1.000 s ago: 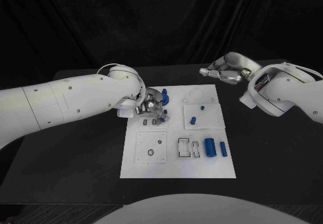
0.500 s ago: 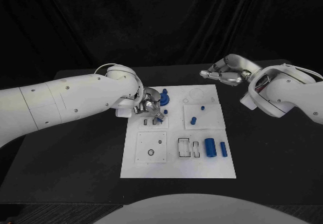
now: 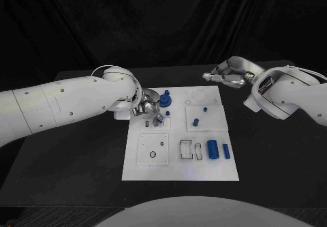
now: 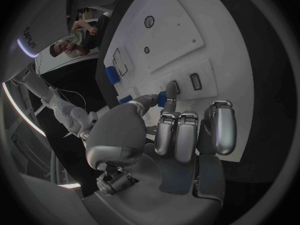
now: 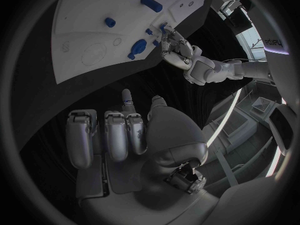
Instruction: Assemble the parts on the task board
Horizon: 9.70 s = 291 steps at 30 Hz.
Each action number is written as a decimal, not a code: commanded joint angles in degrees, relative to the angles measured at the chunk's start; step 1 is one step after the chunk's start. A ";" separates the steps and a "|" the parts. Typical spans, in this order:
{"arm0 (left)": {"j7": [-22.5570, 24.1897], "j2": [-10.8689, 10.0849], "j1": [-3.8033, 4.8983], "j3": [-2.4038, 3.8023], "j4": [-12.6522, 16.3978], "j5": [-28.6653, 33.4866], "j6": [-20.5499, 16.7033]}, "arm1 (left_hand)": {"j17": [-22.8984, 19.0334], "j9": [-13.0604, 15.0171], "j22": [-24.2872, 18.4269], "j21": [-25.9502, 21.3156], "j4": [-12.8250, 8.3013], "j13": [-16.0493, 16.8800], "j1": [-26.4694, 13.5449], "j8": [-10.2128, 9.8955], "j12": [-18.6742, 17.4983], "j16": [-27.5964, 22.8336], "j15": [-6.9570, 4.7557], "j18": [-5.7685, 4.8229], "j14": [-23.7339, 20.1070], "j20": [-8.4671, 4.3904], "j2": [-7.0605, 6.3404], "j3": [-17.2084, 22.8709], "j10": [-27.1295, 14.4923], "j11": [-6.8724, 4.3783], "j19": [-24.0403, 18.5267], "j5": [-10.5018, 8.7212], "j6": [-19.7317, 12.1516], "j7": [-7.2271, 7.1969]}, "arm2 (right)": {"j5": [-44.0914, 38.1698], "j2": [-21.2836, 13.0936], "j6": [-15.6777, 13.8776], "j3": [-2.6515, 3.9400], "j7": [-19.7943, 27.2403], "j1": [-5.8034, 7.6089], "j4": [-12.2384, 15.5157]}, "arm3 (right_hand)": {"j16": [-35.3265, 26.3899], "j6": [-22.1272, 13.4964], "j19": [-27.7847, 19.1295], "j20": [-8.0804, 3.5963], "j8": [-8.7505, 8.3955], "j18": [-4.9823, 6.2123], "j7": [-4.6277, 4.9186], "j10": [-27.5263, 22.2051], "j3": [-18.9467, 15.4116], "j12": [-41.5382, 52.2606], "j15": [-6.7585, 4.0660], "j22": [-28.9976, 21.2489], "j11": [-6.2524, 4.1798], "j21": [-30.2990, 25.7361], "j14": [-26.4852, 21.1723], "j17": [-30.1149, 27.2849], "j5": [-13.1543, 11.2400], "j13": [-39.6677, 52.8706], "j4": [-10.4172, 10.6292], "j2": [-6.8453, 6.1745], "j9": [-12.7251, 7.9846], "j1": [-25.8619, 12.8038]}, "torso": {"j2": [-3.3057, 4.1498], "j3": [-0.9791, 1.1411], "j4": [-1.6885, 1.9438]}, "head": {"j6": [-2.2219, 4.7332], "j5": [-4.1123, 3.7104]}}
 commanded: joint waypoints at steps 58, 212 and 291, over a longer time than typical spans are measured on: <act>-0.27 -6.78 -1.39 -0.03 5.23 7.46 -9.56 | 15.09 4.20 9.74 -0.31 -5.81 14.99 -7.57 1.59 0.16 0.15 -1.66 0.37 5.96 -1.14 2.05 9.76 5.97 -1.34 2.07 -1.29 0.54 -1.26 | -0.05 -0.10 2.58 0.05 -3.17 -0.58 0.10 | 0.15 -0.06 4.89 0.14 -0.15 -0.36 -0.10 6.06 0.67 0.14 0.22 14.37 0.13 -0.63 6.01 15.09 2.63 15.09 -0.35 0.11 0.37 3.11 | -0.06 0.05 -0.05 | 0.01 0.88; 1.53 -11.47 3.61 0.02 3.40 1.45 -11.20 | 15.09 26.79 11.13 -2.70 10.84 14.99 -6.12 12.79 0.16 0.15 -2.69 0.35 5.96 -2.20 2.96 -19.92 5.97 -2.35 3.77 -27.04 -3.97 -2.51 | -0.05 -0.88 4.40 0.05 -3.93 -1.83 -0.45 | 0.15 0.15 4.77 0.10 -0.17 -0.31 -0.13 6.06 0.47 0.14 0.18 14.29 0.09 -0.82 6.01 15.09 2.78 15.09 0.14 0.17 0.55 3.41 | 0.08 -0.01 -0.02 | 0.01 1.96; 1.22 -2.72 -0.70 -0.01 -8.77 -1.45 -5.26 | 15.09 22.80 10.40 -5.24 10.63 14.99 0.65 5.06 0.16 0.15 -0.55 0.95 5.96 -0.05 4.66 -23.65 5.97 -0.11 1.60 -16.04 -8.12 -0.17 | -0.05 -0.83 4.36 0.05 -3.10 -2.43 -0.22 | 0.15 0.14 4.21 0.00 -0.32 -0.05 -0.20 6.06 0.77 0.14 0.08 13.95 0.00 -1.69 6.01 15.09 4.62 15.09 -0.28 0.04 0.67 4.79 | 0.04 -0.01 -0.04 | 0.01 2.00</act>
